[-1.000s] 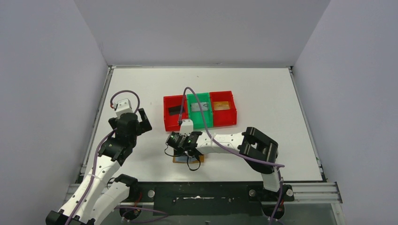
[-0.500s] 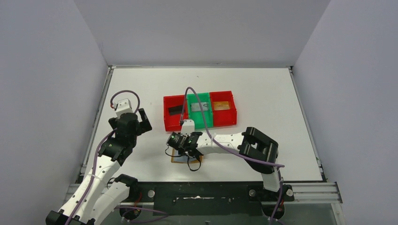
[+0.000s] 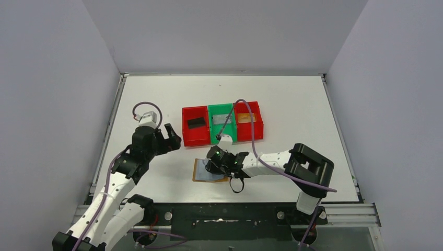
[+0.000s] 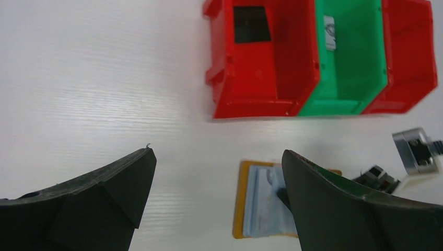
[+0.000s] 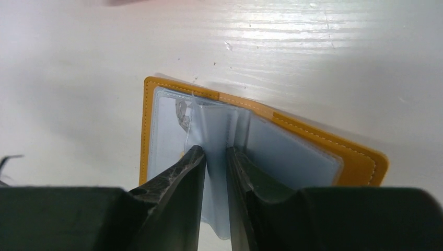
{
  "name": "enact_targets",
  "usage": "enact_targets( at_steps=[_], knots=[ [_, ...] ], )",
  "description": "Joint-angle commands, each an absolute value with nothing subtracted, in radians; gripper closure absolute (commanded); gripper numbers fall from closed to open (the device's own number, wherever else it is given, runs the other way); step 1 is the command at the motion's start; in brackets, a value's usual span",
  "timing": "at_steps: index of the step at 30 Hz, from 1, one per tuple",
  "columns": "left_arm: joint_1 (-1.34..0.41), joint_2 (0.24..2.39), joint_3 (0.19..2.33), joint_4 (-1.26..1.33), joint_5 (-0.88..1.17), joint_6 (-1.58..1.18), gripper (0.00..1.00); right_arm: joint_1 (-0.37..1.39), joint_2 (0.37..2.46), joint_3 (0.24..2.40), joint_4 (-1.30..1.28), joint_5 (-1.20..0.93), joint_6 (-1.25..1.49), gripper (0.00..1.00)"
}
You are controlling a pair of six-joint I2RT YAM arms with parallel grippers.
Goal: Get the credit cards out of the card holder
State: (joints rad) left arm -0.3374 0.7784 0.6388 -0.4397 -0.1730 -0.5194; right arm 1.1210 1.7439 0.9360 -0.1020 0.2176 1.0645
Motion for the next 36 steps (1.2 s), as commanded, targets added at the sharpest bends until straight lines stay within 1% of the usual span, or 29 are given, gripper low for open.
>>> enact_targets(
  at_steps=[1,6,10,12,18,22,27,32,36],
  knots=[
    [-0.333,0.803,0.573,-0.297,0.165,-0.608,0.06,1.097,1.673,0.835,0.158,0.160,1.099,0.76],
    [-0.334,0.835,0.502,-0.167,0.386,-0.659,0.11,1.070,1.647,0.711,0.352,0.103,1.145,0.75],
    [-0.341,0.884,0.461,-0.070,0.506,-0.694,0.16,1.063,1.637,0.671,0.390,0.103,1.172,0.75],
    [-0.357,0.915,0.455,-0.049,0.529,-0.703,0.17,1.058,1.634,0.656,0.401,0.106,1.180,0.75],
    [-0.449,0.980,0.456,0.015,0.500,-0.727,0.23,1.047,1.634,0.630,0.421,0.101,1.202,0.75],
    [-0.507,1.044,0.447,0.060,0.461,-0.759,0.25,1.046,1.629,0.618,0.426,0.104,1.213,0.75],
    [-0.523,1.123,0.425,0.105,0.400,-0.795,0.31,1.039,1.630,0.601,0.447,0.096,1.224,0.75],
    [-0.528,1.153,0.407,0.132,0.373,-0.810,0.31,1.036,1.624,0.582,0.471,0.094,1.232,0.75],
    [-0.528,1.187,0.400,0.159,0.406,-0.810,0.31,1.034,1.628,0.572,0.494,0.086,1.238,0.74]
  ],
)
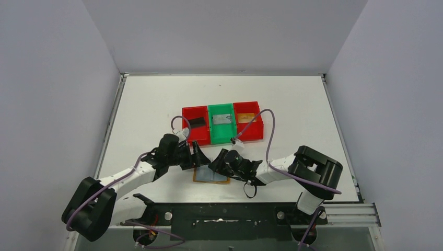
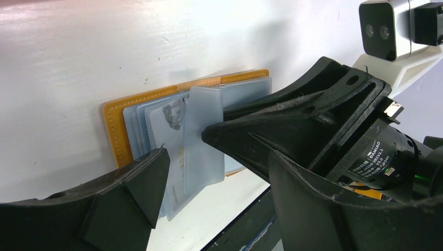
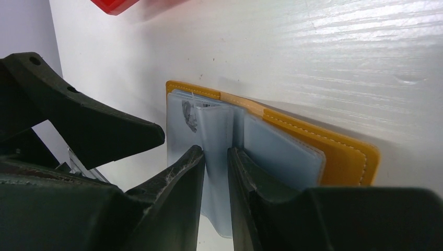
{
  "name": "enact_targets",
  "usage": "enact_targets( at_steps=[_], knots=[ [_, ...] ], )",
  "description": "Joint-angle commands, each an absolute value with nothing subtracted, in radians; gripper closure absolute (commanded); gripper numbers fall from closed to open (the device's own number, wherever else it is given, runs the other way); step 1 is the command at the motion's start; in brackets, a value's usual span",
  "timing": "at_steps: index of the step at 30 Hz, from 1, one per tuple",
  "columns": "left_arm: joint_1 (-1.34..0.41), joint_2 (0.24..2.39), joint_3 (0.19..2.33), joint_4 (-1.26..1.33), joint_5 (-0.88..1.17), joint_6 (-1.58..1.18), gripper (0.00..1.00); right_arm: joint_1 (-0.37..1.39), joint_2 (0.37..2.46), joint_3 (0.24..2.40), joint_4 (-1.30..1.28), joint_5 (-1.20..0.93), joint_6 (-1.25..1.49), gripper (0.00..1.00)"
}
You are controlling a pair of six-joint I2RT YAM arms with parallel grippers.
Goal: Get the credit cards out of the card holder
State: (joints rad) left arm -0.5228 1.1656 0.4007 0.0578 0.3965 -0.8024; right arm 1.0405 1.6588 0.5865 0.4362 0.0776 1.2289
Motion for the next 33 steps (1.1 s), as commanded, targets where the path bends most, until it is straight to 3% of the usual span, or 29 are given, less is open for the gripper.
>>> enact_targets(
  at_steps=[1,23,33],
  knots=[
    [-0.529,1.193,0.399,0.167,0.415,-0.810,0.31,1.033,1.628,0.570,0.498,0.085,1.239,0.74],
    [-0.546,1.320,0.363,0.304,0.497,-0.856,0.31,1.006,1.636,0.464,0.709,0.044,1.304,0.73],
    [-0.546,1.326,0.351,0.314,0.495,-0.854,0.31,1.002,1.615,0.424,0.760,0.051,1.323,0.63]
  ],
)
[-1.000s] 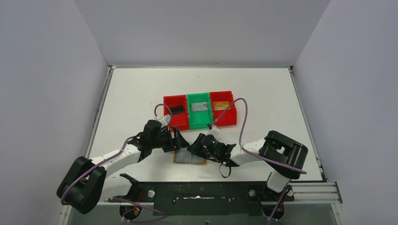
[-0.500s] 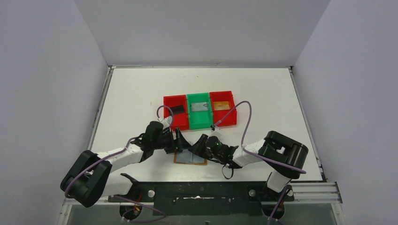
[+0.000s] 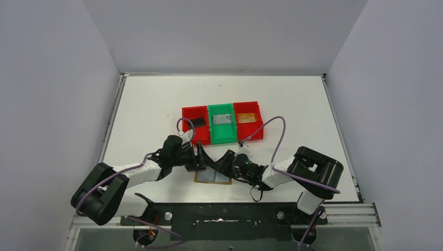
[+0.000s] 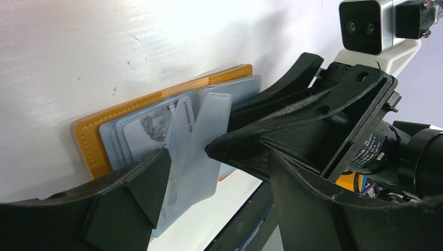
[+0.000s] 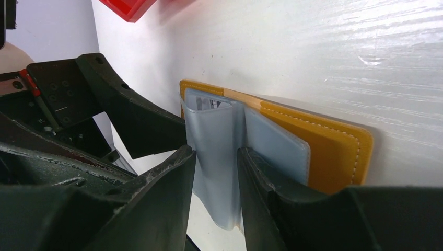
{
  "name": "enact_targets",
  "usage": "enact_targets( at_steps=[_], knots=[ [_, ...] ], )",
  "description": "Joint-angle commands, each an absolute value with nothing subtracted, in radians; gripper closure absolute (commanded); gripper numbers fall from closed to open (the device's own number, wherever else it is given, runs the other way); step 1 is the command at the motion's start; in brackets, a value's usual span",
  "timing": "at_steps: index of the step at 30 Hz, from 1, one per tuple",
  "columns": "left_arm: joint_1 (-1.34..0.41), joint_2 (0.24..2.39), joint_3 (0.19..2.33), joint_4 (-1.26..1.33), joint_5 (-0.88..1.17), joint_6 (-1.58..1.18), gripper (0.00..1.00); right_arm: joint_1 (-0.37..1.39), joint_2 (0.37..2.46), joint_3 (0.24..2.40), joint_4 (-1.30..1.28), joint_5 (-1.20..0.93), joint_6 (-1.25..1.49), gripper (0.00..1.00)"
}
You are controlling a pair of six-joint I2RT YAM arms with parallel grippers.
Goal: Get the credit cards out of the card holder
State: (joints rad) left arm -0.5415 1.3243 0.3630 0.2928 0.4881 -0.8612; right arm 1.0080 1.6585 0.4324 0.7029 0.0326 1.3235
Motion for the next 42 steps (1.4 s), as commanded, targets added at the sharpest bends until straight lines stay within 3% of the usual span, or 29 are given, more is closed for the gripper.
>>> enact_targets(
  at_steps=[1,6,11,18,25,30,42],
  knots=[
    [-0.546,1.324,0.351,0.313,0.494,-0.854,0.31,1.002,1.612,0.427,0.748,0.054,1.323,0.63],
    [-0.546,1.316,0.354,0.312,0.506,-0.854,0.31,1.006,1.589,0.427,0.722,0.073,1.314,0.65],
    [-0.556,1.308,0.382,0.351,0.594,-0.853,0.34,1.008,1.580,0.428,0.717,0.077,1.312,0.62],
    [-0.572,1.266,0.413,0.349,0.619,-0.853,0.45,1.024,1.516,0.417,0.667,0.136,1.310,0.62],
    [-0.592,1.296,0.437,0.360,0.613,-0.857,0.46,1.087,1.358,0.473,0.277,0.373,1.340,0.64],
    [-0.645,1.367,0.465,0.385,0.603,-0.857,0.46,1.150,1.251,0.477,-0.003,0.580,1.519,0.65],
    [-0.724,1.481,0.558,0.277,0.541,-0.807,0.42,1.190,1.036,0.431,-0.171,0.725,1.600,0.63]
  ],
)
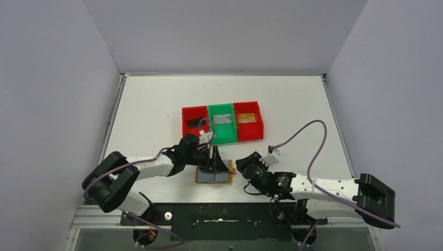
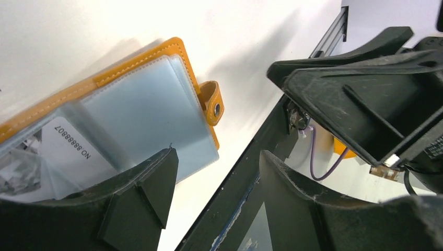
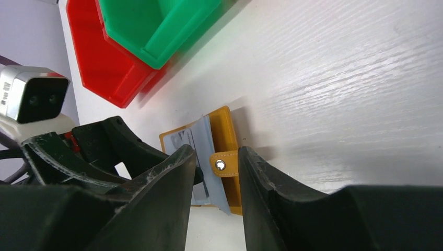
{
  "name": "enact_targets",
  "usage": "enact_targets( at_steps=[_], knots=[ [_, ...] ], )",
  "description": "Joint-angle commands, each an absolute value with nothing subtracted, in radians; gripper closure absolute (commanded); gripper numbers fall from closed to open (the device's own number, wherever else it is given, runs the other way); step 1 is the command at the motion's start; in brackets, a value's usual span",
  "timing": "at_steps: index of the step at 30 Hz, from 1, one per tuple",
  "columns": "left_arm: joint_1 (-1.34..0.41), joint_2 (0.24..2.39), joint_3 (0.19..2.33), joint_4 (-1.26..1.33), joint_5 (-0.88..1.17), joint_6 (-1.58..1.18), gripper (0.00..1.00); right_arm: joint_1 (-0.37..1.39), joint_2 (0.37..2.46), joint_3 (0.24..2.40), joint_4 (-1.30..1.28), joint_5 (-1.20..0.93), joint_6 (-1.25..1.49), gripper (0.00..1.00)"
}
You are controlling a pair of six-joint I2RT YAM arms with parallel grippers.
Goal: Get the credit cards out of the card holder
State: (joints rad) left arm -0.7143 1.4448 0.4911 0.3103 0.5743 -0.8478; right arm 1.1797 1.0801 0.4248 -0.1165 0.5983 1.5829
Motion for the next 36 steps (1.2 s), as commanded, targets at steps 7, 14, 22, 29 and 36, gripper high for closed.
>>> enact_targets(
  at_steps=[7,14,22,29,36],
  knots=[
    [-0.729,1.410,0.580,0.209,0.502,-0.773,0.42,1.192,1.020,0.460,-0.177,0.730,1.551,0.61],
    [-0.720,1.152,0.611,-0.020,0.169,-0.699,0.41,1.192,1.018,0.479,-0.051,0.695,1.403,0.56],
    [-0.661,0.882,0.527,-0.230,-0.197,-0.806,0.32,1.192,1.151,0.584,0.071,0.570,1.212,0.52],
    [-0.639,0.763,0.514,-0.402,-0.286,-0.850,0.23,1.177,1.378,0.735,0.077,0.410,1.143,0.51],
    [-0.633,0.724,0.463,-0.355,-0.190,-0.857,0.30,1.122,1.511,0.739,0.186,0.210,1.166,0.56]
  ],
)
